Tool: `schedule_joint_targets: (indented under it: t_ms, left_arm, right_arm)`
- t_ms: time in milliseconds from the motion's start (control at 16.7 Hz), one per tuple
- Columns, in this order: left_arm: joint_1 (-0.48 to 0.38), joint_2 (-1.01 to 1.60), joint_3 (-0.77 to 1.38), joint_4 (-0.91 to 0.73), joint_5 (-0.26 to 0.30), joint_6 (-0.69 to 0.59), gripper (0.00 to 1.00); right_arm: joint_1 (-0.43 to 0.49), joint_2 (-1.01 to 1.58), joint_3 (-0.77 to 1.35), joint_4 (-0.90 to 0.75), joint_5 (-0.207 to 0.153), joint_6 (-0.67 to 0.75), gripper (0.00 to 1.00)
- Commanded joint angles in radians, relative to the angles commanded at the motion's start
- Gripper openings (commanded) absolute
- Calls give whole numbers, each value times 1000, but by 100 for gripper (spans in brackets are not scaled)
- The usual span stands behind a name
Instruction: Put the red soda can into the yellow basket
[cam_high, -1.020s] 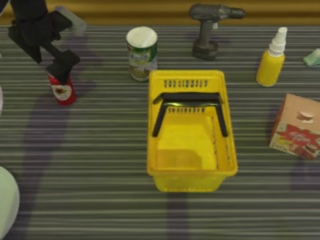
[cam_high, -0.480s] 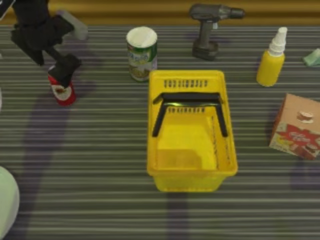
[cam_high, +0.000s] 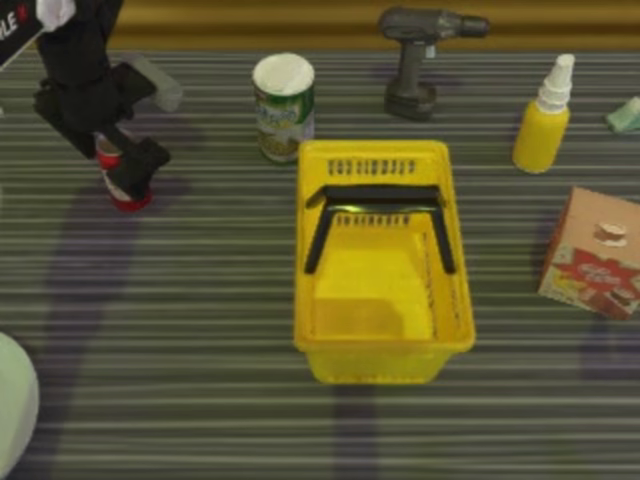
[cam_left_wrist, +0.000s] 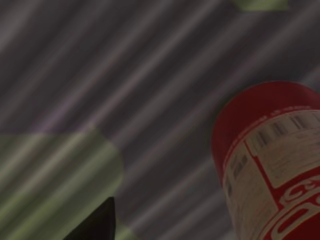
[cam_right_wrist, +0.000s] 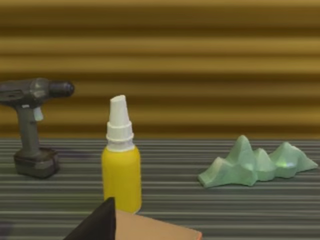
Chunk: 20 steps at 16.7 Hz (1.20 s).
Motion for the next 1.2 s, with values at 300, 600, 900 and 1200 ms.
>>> schedule_joint_targets:
  t_ms: [300, 600, 900, 1200]
  left_arm:
    - [0, 0, 0, 0, 0, 0, 70]
    - [0, 0, 0, 0, 0, 0, 32]
    - [0, 0, 0, 0, 0, 0, 0]
    - [0, 0, 0, 0, 0, 0, 0]
  right_arm:
    - [0, 0, 0, 0, 0, 0, 100]
    - [0, 0, 0, 0, 0, 0, 100]
    - [0, 0, 0, 0, 0, 0, 100]
    - [0, 0, 0, 0, 0, 0, 100]
